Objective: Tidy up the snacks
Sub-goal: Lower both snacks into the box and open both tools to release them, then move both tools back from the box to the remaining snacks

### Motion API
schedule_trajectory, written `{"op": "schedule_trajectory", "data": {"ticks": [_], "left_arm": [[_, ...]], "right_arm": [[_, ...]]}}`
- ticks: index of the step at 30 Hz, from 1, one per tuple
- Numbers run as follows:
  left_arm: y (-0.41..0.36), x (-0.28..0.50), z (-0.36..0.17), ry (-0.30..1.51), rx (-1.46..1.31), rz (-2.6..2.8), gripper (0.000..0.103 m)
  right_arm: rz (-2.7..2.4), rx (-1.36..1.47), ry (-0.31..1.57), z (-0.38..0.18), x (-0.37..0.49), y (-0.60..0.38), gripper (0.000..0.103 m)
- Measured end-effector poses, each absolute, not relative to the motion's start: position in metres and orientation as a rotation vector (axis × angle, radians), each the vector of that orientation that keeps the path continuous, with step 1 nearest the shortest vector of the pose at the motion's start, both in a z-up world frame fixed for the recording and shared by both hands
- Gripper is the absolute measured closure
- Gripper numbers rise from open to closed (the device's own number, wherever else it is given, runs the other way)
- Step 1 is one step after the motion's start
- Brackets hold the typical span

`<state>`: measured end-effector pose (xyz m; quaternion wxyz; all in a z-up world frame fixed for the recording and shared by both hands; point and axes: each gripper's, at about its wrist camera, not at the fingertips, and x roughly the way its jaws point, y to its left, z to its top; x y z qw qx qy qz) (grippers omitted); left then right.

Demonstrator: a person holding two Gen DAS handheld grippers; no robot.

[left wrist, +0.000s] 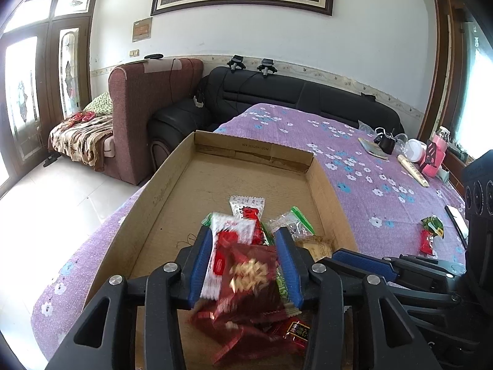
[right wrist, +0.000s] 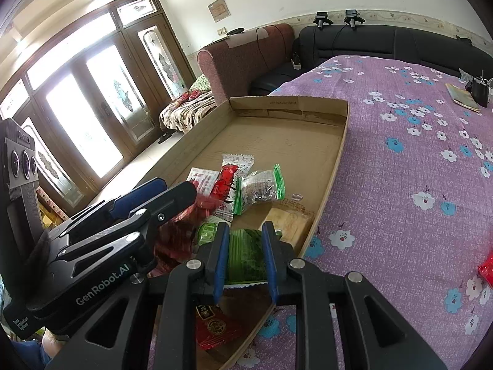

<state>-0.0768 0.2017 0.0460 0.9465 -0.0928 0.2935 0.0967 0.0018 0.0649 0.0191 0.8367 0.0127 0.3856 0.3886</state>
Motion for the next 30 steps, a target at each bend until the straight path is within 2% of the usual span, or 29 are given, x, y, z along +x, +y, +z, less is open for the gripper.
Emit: {"op": "schedule_trajectory", "data": {"ticks": [6, 14, 30], "left_arm": [[0.204, -0.079, 0.047, 0.585, -0.196, 0.202, 0.048], [0.205, -0.084, 0.049, 0.558, -0.198, 0.210, 0.028], [0.204, -0.083, 0.049, 0.564, -0.179, 0.218, 0.025]], "right_arm": [[0.820, 0.032, 0.808, 0.021, 0.001, 0.062, 0.082], [0.798, 0.056, 0.786, 0.030, 0.000, 0.053, 0.082], [0.686, 0.179, 0.810, 0.048, 0.011, -0.001, 0.077]]}}
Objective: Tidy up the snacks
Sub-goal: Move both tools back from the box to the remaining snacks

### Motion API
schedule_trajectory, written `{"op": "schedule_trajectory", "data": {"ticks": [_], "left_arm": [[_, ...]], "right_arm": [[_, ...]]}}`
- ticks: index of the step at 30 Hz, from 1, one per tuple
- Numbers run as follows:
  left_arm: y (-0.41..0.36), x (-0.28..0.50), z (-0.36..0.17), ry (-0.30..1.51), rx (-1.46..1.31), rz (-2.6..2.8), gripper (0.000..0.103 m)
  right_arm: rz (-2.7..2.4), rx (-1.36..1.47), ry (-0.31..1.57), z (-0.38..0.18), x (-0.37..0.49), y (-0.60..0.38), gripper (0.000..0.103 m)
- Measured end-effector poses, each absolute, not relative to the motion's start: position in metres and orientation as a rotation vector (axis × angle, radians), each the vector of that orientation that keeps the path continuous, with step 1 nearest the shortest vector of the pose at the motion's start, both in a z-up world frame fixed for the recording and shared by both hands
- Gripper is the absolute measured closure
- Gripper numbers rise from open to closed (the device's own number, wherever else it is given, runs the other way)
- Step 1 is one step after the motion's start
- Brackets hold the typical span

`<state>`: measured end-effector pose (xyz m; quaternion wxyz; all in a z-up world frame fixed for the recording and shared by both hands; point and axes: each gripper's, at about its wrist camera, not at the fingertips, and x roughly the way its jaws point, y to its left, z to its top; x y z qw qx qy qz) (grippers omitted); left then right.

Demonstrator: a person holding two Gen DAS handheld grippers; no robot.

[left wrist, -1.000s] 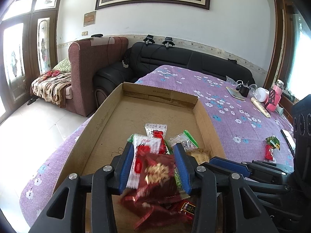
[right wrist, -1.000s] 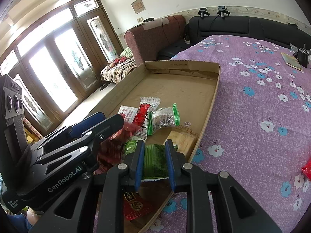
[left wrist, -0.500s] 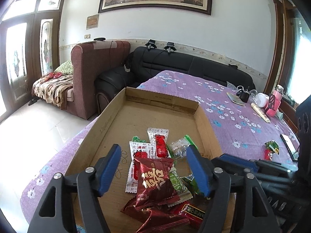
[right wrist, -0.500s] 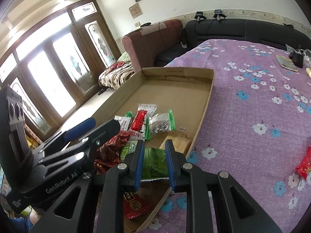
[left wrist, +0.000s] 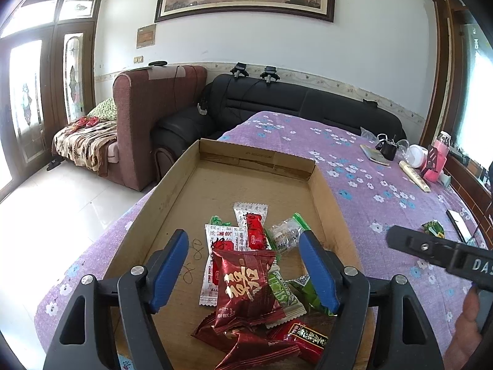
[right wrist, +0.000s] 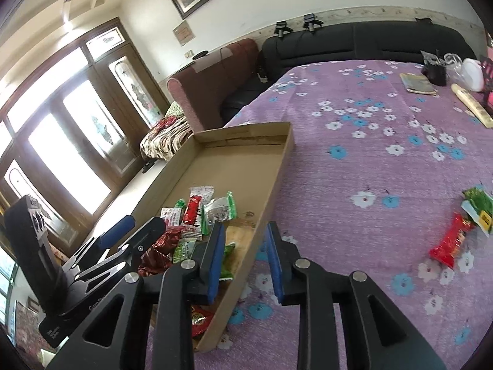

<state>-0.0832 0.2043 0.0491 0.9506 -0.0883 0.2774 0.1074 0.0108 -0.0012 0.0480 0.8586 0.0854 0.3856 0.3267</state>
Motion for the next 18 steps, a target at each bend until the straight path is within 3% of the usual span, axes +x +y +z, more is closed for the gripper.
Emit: {"op": "schedule_trajectory", "data": {"ticks": [18], "left_arm": [[0.171, -0.080, 0.064, 0.608, -0.175, 0.109, 0.025]], "right_arm": [[0.317, 0.378, 0.814, 0.059, 0.067, -0.160, 0.070]]}}
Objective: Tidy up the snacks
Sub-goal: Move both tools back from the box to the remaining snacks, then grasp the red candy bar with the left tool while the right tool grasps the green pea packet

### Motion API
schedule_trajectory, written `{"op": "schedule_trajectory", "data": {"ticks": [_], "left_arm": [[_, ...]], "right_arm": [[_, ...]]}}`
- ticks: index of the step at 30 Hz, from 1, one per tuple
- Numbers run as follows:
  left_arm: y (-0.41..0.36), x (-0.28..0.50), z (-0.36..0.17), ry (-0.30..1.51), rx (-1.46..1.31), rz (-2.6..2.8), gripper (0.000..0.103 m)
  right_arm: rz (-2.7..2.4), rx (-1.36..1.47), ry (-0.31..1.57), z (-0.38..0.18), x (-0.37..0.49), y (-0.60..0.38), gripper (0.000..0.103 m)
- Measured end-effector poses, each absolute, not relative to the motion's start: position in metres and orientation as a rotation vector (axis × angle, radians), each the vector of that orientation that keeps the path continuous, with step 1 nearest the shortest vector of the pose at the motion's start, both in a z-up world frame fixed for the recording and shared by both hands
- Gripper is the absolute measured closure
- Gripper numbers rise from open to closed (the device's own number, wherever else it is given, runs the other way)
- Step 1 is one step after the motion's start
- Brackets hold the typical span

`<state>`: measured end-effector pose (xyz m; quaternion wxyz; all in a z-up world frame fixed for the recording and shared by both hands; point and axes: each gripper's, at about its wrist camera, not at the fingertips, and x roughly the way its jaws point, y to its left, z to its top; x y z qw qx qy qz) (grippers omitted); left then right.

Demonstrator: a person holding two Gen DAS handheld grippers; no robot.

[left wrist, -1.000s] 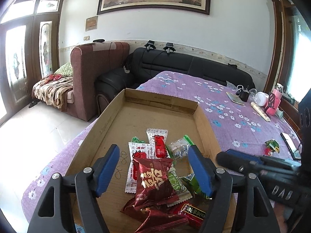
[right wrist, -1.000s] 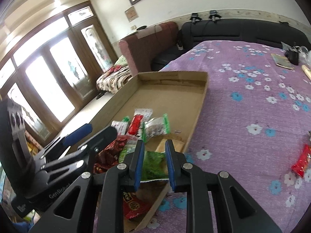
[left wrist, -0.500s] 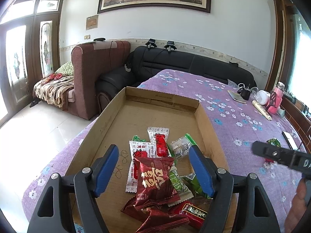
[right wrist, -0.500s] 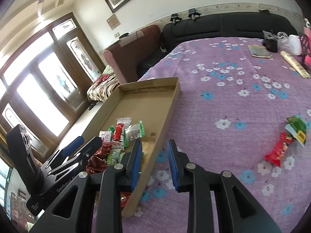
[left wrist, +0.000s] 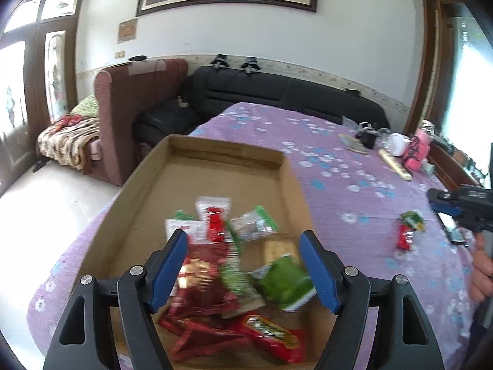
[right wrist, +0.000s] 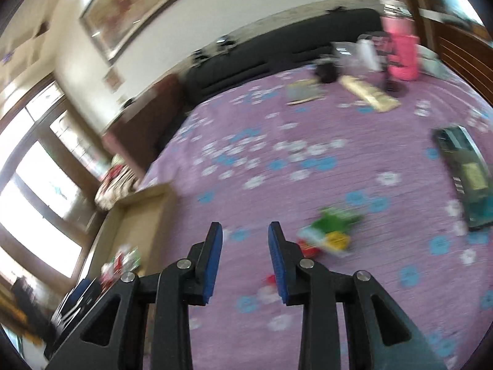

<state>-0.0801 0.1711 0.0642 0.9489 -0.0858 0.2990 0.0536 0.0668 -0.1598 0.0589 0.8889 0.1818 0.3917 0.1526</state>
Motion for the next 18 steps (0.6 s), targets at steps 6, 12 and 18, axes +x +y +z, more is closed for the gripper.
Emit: {"op": "schedule_trajectory", "data": {"ticks": [6, 12, 18], "left_arm": [[0.121, -0.066, 0.092, 0.654, -0.138, -0.063, 0.021], [0.028, -0.009, 0.080, 0.862, -0.088, -0.365, 0.014], [-0.046, 0.045, 0.043, 0.962, 0.056, -0.352, 0.014]], "right_arm": [[0.251, 0.514, 0.906, 0.023, 0.095, -0.207, 0.063], [0.255, 0.627, 0.928, 0.013, 0.097, -0.229, 0.063], [0.248, 0.721, 0.942, 0.005, 0.099, -0.244, 0.062]]}}
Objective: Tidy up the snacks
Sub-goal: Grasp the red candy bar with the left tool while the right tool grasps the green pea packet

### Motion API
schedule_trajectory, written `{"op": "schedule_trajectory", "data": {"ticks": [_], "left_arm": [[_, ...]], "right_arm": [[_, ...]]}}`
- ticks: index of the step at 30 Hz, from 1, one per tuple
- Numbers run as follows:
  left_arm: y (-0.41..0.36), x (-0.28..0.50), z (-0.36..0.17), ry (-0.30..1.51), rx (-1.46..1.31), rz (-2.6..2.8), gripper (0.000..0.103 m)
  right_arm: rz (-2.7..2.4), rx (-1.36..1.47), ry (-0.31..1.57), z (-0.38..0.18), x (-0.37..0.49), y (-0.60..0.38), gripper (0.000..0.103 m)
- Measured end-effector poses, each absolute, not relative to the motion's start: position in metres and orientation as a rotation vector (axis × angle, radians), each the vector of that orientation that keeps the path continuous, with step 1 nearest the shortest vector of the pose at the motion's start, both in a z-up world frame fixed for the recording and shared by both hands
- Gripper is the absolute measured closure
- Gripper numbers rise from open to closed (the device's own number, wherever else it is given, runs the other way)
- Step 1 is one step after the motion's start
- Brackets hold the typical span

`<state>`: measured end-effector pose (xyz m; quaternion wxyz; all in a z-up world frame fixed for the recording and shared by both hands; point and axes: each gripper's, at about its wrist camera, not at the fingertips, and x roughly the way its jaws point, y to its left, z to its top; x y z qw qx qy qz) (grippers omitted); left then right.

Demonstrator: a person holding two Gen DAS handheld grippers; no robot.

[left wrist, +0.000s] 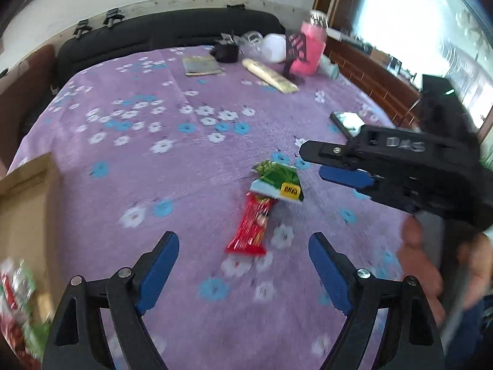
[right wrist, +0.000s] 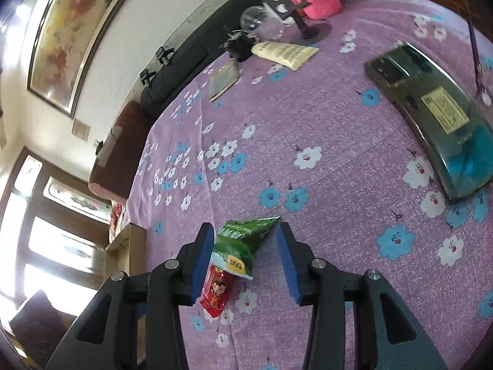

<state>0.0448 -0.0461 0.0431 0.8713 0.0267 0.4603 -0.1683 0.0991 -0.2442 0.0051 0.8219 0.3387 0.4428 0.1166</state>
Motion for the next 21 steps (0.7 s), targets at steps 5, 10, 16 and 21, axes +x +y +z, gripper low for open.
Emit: {"op": "schedule_trajectory", "data": {"ticks": [5, 10, 16, 21], "left_arm": [[-0.066, 0.059, 0.023, 0.962, 0.132, -0.337, 0.033], [-0.060, 0.065, 0.010, 0.950, 0.152, -0.312, 0.061], [-0.028, 0.074, 0.015, 0.943, 0.057, -0.261, 0.079], [-0.008, 0.074, 0.028, 0.890, 0.011, -0.196, 0.079]], "right_arm": [[0.260, 0.742, 0.943, 0.006, 0.100, -0.244, 0.058], [0.263, 0.740, 0.956, 0.004, 0.102, -0.240, 0.055], [0.244, 0.652, 0.943, 0.007, 0.106, -0.222, 0.050], [0.191, 0.541, 0.956, 0.003, 0.111, -0.202, 0.048]]}}
